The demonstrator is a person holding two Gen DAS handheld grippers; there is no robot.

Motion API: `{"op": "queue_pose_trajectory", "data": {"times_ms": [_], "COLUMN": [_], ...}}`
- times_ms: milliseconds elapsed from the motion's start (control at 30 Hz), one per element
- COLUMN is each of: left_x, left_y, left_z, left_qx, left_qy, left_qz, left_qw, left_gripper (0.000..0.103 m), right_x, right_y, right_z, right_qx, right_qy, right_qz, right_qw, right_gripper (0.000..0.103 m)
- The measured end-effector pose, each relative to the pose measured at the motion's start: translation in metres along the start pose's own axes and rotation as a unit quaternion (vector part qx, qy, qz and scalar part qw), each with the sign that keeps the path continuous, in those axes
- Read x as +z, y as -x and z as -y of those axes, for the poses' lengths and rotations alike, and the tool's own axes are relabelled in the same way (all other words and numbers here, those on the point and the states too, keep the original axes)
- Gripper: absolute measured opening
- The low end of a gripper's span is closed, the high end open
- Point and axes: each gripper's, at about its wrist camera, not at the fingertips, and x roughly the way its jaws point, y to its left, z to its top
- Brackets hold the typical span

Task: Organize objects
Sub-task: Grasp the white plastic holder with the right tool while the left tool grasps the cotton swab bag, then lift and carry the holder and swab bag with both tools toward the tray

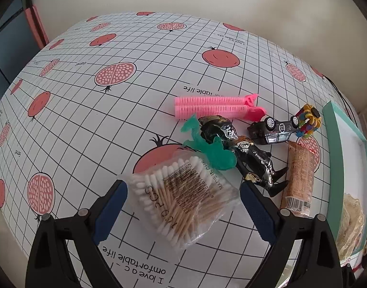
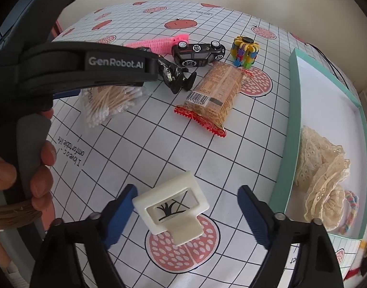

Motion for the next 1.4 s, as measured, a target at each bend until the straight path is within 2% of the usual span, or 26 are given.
{"op": "queue_pose_trajectory", "data": {"times_ms": [67, 133, 167, 467, 833, 1267, 1400], "left_x": [0.0, 0.0, -0.001, -0.002, -0.006, -0.007, -0.007], "left_y": [-0.001, -0.002, -0.002, -0.002, -0.008, -0.012, -0.011], "left_z": [0.0, -0.001, -0.001, -0.004, 0.006, 0.01, 0.009], "left_qx": [0.001, -0.002, -0.005, -0.02, 0.005, 0.019, 0.018], "left_qy": [-0.001, 0.003, 0.006, 0.017, -0.024, -0.041, -0.04], "left_qz": [-0.002, -0.003, -0.003, -0.002, 0.006, 0.008, 0.006], "left_qw": [1.0, 1.0, 1.0, 0.9997, 0.9997, 0.9989, 0.999], "left_gripper": [0.095, 0.095, 0.095, 0.091, 0.091, 0.091, 0.085], "right_x": [0.001, 0.001, 0.002, 0.005, 0.009, 0.016, 0.018], "right_y": [0.0, 0.002, 0.002, 0.008, 0.01, 0.014, 0.015], "right_z": [0.001, 0.002, 0.002, 0.008, 0.019, 0.028, 0.029], "right_qx": [0.004, 0.004, 0.003, 0.011, 0.012, 0.012, 0.013], "right_qy": [0.0, 0.002, 0.002, 0.004, 0.001, 0.0, -0.001], "right_qz": [-0.003, -0.005, -0.005, -0.007, -0.013, -0.015, -0.012], "right_qw": [1.0, 1.0, 1.0, 1.0, 1.0, 1.0, 1.0], "right_gripper": [0.077, 0.062, 0.06, 0.06, 0.06, 0.06, 0.06]}}
